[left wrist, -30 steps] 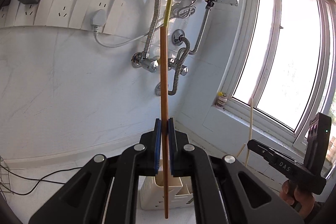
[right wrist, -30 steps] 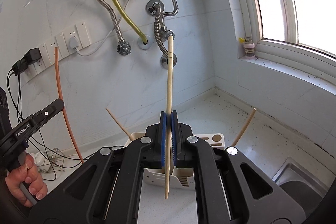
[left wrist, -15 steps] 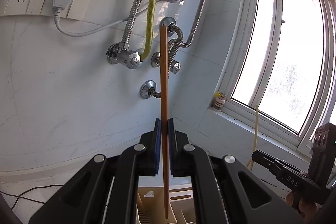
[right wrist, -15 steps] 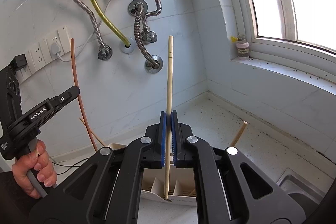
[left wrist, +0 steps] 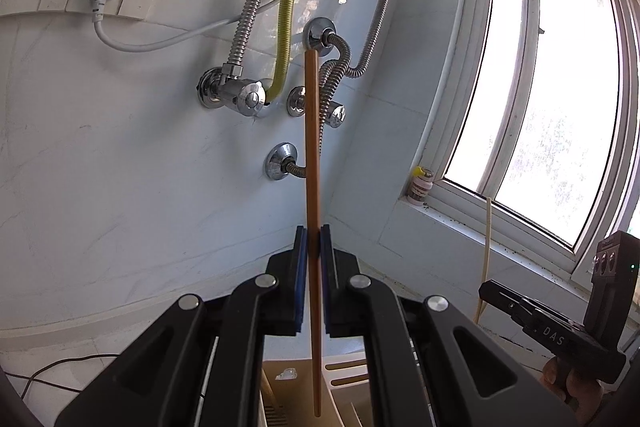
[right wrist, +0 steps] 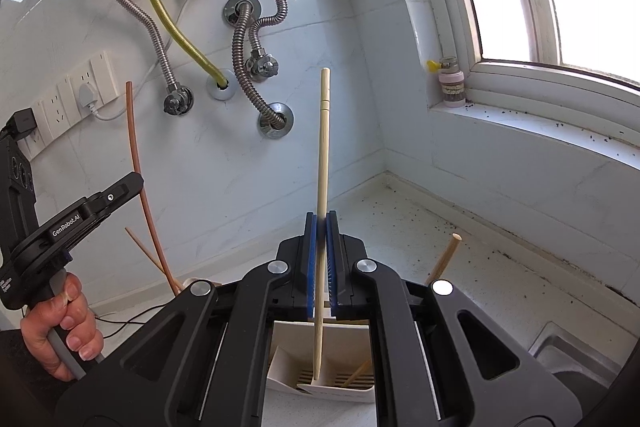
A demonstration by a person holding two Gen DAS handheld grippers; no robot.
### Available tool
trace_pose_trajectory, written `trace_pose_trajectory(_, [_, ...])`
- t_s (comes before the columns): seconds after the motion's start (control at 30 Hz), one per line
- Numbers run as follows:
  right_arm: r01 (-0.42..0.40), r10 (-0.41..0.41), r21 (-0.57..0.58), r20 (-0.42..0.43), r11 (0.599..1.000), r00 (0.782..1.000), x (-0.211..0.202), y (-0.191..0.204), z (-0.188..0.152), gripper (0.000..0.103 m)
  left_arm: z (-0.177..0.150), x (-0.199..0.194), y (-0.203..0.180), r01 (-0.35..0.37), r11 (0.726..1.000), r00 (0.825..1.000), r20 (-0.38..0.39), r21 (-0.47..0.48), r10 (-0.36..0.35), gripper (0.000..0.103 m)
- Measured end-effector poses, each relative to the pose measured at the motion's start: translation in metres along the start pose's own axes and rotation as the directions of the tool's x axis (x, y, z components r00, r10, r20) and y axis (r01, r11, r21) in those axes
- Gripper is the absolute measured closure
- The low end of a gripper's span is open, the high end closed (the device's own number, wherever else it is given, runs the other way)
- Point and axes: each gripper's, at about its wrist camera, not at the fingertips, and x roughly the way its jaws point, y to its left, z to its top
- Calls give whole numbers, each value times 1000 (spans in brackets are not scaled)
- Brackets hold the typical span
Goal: Organize utensils
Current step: 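Carry both held chopsticks over the cream holder and lower them into its slots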
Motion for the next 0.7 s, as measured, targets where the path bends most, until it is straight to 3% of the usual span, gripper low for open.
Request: trace_pose_trajectory(0.7, [30, -28, -37, 47, 999, 998, 12, 2, -11, 99, -7, -5, -2, -38, 999, 999, 31, 31, 37, 97])
